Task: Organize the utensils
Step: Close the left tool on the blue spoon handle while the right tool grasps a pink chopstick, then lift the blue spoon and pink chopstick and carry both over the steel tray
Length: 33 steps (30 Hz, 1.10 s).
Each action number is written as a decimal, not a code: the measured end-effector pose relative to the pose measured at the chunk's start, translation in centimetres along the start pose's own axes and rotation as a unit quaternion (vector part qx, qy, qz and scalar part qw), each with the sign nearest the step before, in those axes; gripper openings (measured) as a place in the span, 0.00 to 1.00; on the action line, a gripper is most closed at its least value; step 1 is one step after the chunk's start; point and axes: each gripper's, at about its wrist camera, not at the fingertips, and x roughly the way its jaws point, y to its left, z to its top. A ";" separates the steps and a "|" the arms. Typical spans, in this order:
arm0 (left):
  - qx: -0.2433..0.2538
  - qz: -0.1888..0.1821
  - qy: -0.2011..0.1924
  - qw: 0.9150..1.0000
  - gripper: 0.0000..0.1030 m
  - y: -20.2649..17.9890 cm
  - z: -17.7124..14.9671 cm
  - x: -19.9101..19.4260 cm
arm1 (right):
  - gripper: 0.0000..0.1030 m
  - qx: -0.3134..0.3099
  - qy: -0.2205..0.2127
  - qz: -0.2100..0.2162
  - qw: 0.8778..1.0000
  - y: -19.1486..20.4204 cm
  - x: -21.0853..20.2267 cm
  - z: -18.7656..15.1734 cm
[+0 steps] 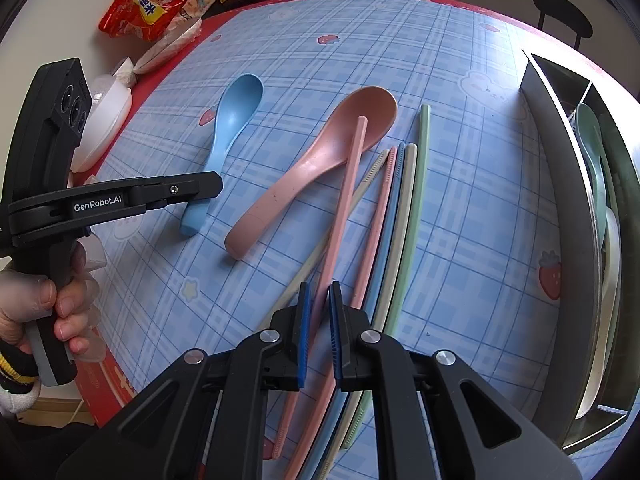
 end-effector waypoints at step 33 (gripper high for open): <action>0.057 0.012 -0.036 0.998 0.12 -6.4 -4.7 -5.5 | 0.06 0.105 -0.119 0.075 0.984 -2.5 -6.9 -3.4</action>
